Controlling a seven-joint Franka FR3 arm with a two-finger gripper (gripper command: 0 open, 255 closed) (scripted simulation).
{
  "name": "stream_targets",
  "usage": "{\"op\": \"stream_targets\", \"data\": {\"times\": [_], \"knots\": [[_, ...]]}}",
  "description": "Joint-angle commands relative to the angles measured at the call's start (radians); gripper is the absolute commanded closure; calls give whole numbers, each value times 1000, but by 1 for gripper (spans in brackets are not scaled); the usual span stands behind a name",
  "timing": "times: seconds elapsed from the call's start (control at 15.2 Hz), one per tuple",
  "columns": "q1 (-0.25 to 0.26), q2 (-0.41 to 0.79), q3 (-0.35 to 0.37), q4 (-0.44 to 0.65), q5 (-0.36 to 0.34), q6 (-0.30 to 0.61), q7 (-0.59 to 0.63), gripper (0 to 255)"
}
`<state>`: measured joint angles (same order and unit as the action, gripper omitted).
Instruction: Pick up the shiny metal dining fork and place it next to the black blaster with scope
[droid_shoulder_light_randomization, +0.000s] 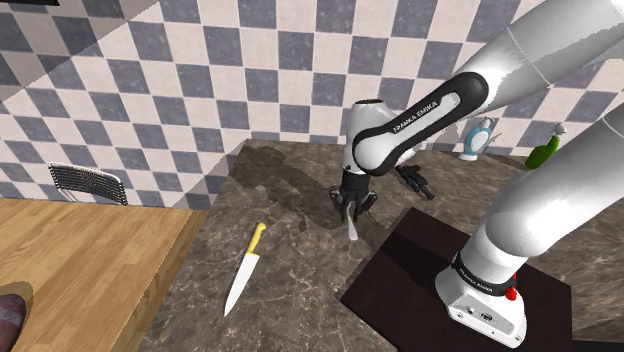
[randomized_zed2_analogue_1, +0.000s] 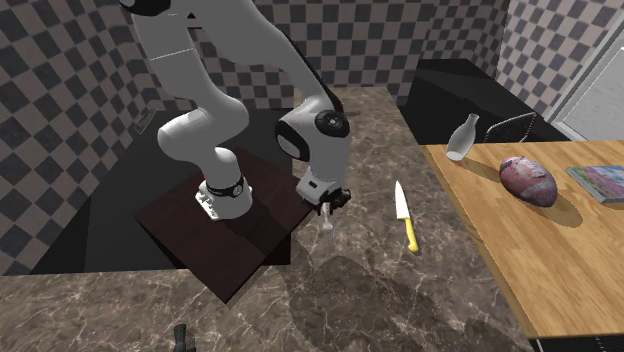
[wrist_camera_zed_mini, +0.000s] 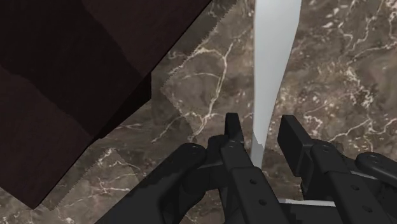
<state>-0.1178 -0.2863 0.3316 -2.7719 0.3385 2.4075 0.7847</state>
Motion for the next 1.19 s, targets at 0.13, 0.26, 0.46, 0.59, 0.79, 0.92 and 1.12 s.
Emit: {"op": "stream_targets", "data": {"times": [0.13,0.26,0.46,0.59,0.79,0.92,1.12], "knots": [[-77,19,-79,17,-62,-14,-103,255],[-113,36,-115,33,-92,-20,-150,255],[-166,70,-167,67,-135,-29,-217,255],[-198,98,-200,97,-162,-36,-260,255],[-243,145,-247,150,-196,-48,-323,255],[-271,181,-276,191,-215,-57,-363,255],[-308,238,-316,261,-238,-74,-422,255]]}}
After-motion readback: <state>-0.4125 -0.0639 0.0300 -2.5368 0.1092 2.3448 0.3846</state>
